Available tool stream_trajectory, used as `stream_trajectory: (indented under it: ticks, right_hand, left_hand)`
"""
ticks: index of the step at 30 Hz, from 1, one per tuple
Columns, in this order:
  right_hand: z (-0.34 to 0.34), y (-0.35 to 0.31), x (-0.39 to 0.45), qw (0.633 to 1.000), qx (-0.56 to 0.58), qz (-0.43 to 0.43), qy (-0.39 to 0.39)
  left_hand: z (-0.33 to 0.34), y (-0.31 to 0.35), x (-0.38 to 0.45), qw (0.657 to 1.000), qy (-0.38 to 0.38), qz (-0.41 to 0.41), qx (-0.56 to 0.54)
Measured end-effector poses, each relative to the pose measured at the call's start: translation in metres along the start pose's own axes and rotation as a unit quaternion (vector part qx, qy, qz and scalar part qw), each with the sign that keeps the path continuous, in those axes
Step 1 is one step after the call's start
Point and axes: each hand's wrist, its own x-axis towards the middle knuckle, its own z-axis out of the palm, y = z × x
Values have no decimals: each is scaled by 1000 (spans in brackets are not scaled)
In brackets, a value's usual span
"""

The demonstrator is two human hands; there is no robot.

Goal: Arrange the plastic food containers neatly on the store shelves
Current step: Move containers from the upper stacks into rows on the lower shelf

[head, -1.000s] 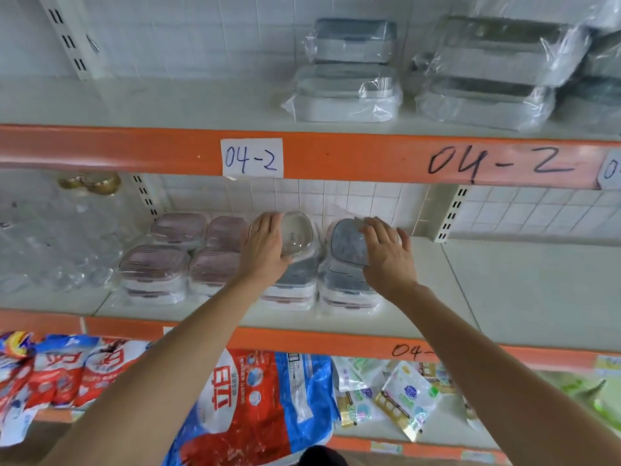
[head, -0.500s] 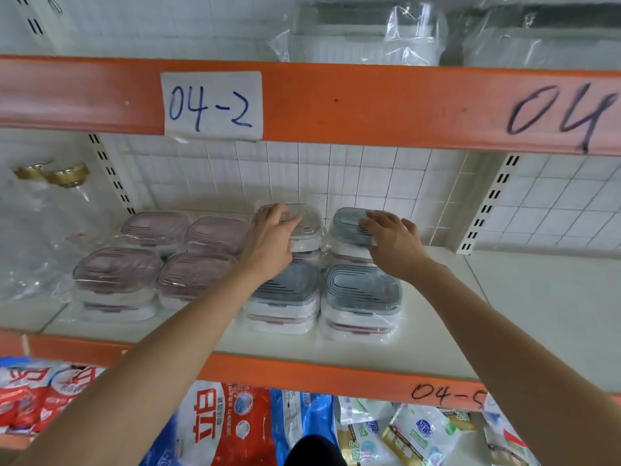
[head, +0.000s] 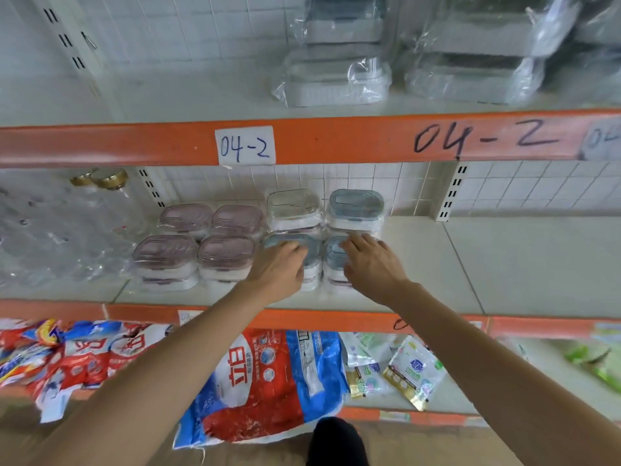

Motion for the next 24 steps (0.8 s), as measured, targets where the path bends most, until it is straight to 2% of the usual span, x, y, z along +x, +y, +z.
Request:
stream_trajectory:
  ticks: [3,6,12,16,20,24]
  right_hand:
    - [-40,-22,-37,1000,5,-9,-25]
    - [-89,-42,-75,1000,6,-10,-13]
    - [-185,-60,-115,999,-2,-17,28]
    - [-227,-50,-99,996,0,-24,80]
    - [-251,-26,-48,993,-4,-26,115]
    - [-270,8,-3,995,9,-22,99]
  left_hand:
    - [-37,17,-39,999,-25,23,-33]
    - [-85,29,-78,998,-23,41,-45]
    - [-179,48,-115,995,51,47,-74]
    - [-226,54,-89,979,145,51,-134]
    - [-249,47,-28,967,192,44,-163]
    - [-261,39,46,972,167,23,-163]
